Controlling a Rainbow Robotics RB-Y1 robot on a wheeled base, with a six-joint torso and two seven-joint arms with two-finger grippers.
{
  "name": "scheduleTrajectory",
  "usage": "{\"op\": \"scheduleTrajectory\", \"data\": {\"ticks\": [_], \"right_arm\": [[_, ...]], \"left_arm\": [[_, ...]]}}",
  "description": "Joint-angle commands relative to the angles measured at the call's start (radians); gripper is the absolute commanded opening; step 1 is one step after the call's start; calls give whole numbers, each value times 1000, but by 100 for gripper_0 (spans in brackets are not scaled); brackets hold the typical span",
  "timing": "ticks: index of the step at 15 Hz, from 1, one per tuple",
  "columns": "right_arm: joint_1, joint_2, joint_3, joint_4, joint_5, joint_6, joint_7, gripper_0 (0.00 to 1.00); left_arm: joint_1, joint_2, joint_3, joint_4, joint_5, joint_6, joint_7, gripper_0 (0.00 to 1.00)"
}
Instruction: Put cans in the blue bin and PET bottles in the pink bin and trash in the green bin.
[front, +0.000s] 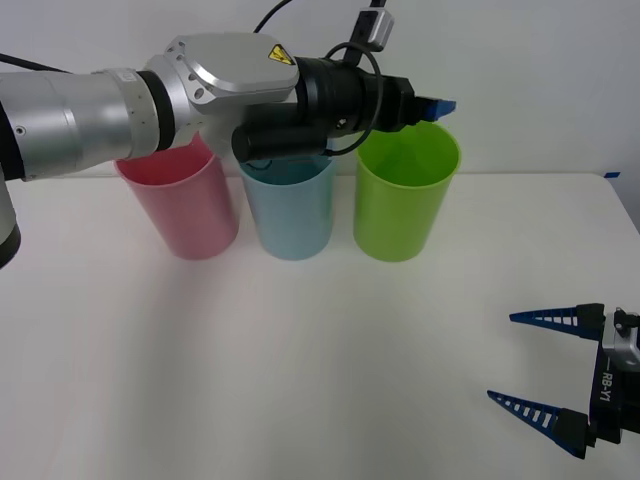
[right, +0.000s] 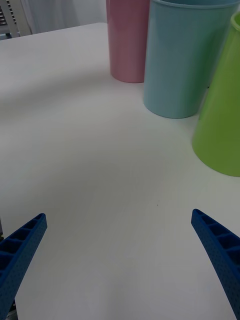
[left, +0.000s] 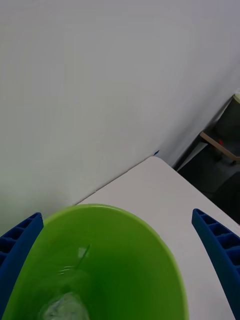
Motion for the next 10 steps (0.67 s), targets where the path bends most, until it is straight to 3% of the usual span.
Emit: {"op": "scheduleTrajectory", "data": {"ticks": [1,5,10], "right_arm": [[0,0,0,0,0,0,0,100],[0,0,0,0,0,0,0,100],[0,0,0,0,0,0,0,100]], "left_arm": [[42,17,90,0,-6,-49,-81,100],[116,35,237,-45,-43,-63,-184,100],[274,60,530,-175,-277,-77,-190,100]]}}
